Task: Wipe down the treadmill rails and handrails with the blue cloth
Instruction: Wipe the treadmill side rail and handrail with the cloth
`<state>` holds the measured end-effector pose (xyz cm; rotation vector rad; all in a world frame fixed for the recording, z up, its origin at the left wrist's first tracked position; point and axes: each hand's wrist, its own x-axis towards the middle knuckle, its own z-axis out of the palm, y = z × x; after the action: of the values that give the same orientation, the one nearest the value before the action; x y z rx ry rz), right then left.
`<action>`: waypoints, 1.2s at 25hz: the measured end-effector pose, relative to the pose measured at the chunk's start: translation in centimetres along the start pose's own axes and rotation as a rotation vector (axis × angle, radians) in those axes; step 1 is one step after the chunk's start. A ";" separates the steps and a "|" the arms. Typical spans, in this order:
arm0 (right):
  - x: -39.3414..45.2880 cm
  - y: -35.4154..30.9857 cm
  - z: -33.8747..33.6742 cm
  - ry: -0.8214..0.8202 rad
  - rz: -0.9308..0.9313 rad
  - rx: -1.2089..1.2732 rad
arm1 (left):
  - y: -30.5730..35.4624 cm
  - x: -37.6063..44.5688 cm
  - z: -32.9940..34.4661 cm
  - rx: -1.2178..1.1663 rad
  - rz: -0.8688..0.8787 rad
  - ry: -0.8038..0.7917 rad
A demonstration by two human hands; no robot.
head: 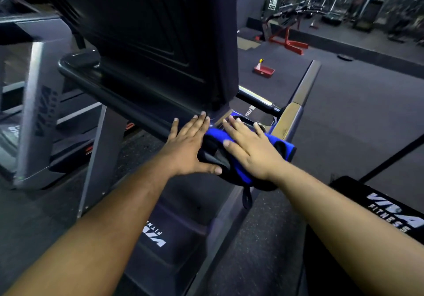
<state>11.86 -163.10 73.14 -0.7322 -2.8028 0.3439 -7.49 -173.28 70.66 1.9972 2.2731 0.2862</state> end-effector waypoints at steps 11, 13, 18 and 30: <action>2.5 -1.8 -0.7 -0.177 0.020 -0.260 | -0.6 0.2 -0.6 -0.079 0.070 -0.109; 1.1 -1.0 -0.3 -0.163 -0.076 -0.180 | -0.7 0.0 -0.8 -0.087 0.080 -0.111; 1.2 1.8 -2.3 -0.325 -0.174 -0.448 | -0.6 0.1 -0.6 -0.040 0.073 -0.111; -5.2 6.5 -0.8 0.075 -0.184 -0.165 | -0.4 0.1 -0.1 -0.064 0.031 -0.050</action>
<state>19.43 -160.09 71.22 -0.5023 -2.8218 0.0520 -7.89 -173.25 70.68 1.9875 2.1763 0.3046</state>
